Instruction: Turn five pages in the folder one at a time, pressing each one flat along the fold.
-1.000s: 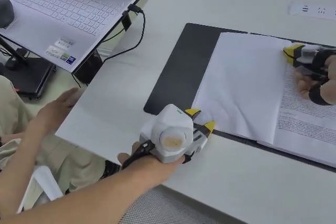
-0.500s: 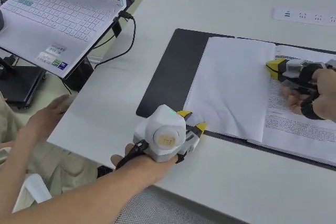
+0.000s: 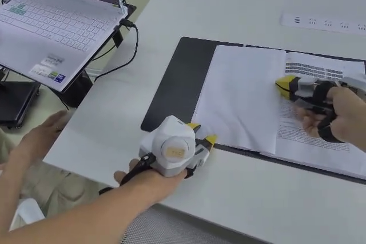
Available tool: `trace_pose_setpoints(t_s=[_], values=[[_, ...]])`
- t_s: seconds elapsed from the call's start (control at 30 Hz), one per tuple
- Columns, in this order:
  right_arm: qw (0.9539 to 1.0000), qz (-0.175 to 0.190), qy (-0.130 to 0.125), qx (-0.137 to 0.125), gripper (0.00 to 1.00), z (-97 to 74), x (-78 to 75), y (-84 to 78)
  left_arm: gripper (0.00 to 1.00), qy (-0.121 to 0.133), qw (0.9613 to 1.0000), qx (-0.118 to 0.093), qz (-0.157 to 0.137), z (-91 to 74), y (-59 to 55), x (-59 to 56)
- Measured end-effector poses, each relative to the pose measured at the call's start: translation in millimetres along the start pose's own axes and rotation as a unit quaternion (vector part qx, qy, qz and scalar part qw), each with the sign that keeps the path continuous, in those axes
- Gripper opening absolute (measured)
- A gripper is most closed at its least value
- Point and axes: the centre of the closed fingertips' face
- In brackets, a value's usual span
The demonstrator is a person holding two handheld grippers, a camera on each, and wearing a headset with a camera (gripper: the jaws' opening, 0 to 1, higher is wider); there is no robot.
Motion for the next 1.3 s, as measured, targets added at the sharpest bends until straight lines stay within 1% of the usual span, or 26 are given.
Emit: trace_pose_setpoints(t_s=[0.07, 0.17, 0.27, 0.3, 0.43, 0.63, 1.1, 1.17, 1.3], values=[[1.0, 0.001, 0.003, 0.008, 0.0, -2.9, -0.9, -3.5, 0.22, 0.0, 1.0, 0.0, 0.0, 0.1, -0.4, 0.4], [0.9996, -0.005, 0.005, 0.028, 0.0, -10.3, 0.0, -16.2, 0.22, 0.0, 1.0, 0.0, 0.0, 0.5, -1.1, 1.0], [0.9995, -0.006, 0.005, 0.032, 0.0, -14.3, -0.6, -22.3, 0.22, -0.001, 1.0, 0.001, 0.001, 0.7, -1.8, 1.5], [0.9993, -0.007, 0.005, 0.036, 0.0, -16.1, -2.1, -25.6, 0.22, -0.001, 1.0, 0.001, 0.001, 0.6, -1.7, 1.3], [0.9992, -0.005, 0.004, 0.04, 0.0, -24.1, -5.8, -33.6, 0.22, -0.003, 1.0, 0.002, 0.003, 0.4, -1.8, 1.1], [0.9989, -0.008, 0.001, 0.046, 0.0, -34.5, -12.4, -41.2, 0.22, -0.004, 1.0, 0.002, 0.005, -0.4, -0.4, -0.8], [0.9983, -0.007, -0.003, 0.058, 0.0, -68.0, -27.5, -70.2, 0.22, -0.003, 1.0, 0.004, 0.005, -1.0, -0.1, -1.1], [0.9982, -0.011, -0.005, 0.059, 0.0, -70.9, -29.3, -72.0, 0.22, -0.004, 0.9999, 0.005, 0.009, -1.0, -0.1, -1.2], [0.9979, -0.014, -0.007, 0.062, 0.0, -76.9, -33.4, -77.2, 0.22, -0.002, 1.0, 0.004, 0.007, -1.1, -0.1, -1.5]])
Point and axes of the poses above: the centre of the closed fingertips' face, and the gripper's own axes: z roughly forward along the fingers, x roughly to its left, y roughly out of its top, and after that the axes turned 14 degrees about -x, right-handed
